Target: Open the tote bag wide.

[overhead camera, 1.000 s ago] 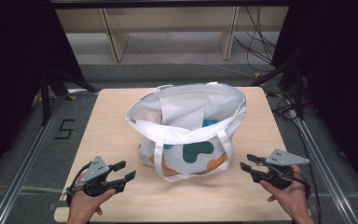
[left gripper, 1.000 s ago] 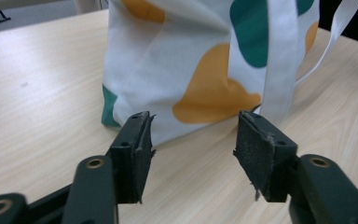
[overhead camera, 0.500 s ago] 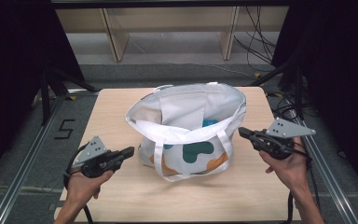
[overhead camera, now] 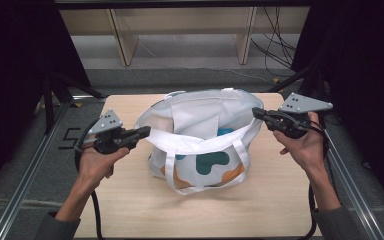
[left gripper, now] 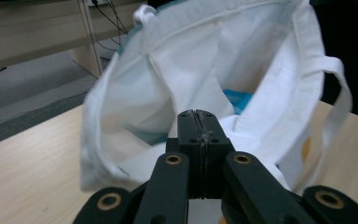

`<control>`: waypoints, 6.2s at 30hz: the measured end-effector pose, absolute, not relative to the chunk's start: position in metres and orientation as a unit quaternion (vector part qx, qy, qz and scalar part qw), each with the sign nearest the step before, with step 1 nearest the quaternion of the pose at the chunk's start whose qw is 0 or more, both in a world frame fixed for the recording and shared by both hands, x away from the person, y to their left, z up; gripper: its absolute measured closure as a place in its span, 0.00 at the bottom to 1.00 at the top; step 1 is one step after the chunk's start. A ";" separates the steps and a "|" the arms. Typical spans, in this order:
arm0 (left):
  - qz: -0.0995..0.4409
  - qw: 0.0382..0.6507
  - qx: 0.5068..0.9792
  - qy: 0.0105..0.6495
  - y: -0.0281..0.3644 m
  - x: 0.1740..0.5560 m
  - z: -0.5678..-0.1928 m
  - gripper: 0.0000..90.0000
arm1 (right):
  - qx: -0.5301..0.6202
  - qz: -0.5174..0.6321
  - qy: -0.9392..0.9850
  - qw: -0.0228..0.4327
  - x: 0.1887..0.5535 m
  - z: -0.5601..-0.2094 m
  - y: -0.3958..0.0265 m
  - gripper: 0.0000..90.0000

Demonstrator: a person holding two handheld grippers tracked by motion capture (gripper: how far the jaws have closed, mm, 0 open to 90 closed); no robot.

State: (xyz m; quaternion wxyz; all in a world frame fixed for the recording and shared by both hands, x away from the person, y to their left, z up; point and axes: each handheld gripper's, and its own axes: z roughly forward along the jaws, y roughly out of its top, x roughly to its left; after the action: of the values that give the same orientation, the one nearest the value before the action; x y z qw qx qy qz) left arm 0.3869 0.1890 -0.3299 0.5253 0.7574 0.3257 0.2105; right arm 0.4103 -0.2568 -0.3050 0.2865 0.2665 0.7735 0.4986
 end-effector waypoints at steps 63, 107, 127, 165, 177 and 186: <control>0.144 0.459 0.802 0.354 0.115 0.480 -0.397 0.98 | 0.250 0.429 0.843 0.204 0.446 -0.379 -0.180 1.00; 0.099 0.346 0.872 0.331 0.084 0.501 -0.426 0.99 | 0.250 0.332 0.886 0.204 0.442 -0.386 -0.192 1.00; 0.133 0.287 0.878 0.360 0.083 0.521 -0.422 0.99 | 0.218 0.287 0.927 0.100 0.408 -0.419 -0.223 1.00; 0.164 0.427 0.824 0.333 0.115 0.499 -0.392 0.98 | 0.270 0.438 0.844 0.155 0.465 -0.398 -0.222 1.00; 0.137 0.347 0.827 0.420 0.125 0.551 -0.433 0.99 | 0.196 0.347 0.914 0.076 0.428 -0.422 -0.197 1.00; 0.119 0.320 0.827 0.448 0.124 0.562 -0.455 1.00 | 0.169 0.335 0.926 0.042 0.410 -0.441 -0.202 1.00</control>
State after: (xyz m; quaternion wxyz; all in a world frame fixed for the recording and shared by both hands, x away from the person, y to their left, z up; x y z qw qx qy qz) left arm 0.5623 0.1239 -0.4547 0.3201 0.8265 0.4475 0.1187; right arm 0.4104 -0.2018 -0.4412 0.0422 0.1686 0.9259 0.3353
